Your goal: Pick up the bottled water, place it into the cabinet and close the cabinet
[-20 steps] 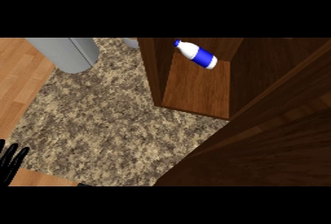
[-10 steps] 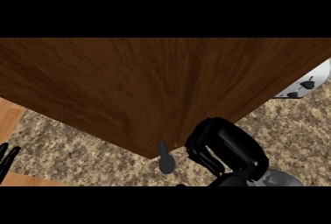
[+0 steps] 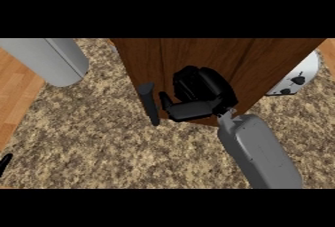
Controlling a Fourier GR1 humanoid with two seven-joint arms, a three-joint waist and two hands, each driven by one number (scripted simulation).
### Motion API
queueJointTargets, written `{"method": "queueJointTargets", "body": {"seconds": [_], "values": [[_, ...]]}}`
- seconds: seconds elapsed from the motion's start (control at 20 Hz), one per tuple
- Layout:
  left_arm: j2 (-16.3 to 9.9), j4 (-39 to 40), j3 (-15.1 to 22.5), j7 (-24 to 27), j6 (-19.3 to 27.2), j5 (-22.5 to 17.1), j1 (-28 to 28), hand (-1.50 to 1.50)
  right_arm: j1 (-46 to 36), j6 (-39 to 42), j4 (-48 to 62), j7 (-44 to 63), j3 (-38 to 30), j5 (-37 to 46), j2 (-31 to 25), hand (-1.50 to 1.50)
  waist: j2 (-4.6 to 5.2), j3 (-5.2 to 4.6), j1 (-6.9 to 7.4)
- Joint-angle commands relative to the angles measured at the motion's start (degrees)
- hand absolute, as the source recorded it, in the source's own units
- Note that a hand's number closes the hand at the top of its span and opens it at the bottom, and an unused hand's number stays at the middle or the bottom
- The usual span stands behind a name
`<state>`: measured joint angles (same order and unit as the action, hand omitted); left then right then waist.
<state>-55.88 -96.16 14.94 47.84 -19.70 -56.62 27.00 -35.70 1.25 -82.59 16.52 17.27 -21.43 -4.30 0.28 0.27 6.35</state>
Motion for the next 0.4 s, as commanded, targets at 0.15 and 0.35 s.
{"method": "queueJointTargets", "body": {"seconds": [0.15,0.35], "values": [[-0.42,-1.66,-1.87,0.67,-2.95,-1.02,1.10,-1.50,-13.30,-1.46,17.23,-3.63,-7.14,1.98,1.14,1.50,0.88,-0.28,-0.42],[1.76,-0.08,-1.14,0.83,-2.58,0.87,0.01,-1.50,-12.69,0.50,19.62,-6.30,-7.00,2.43,0.40,1.50,1.15,-0.37,-1.13]]}}
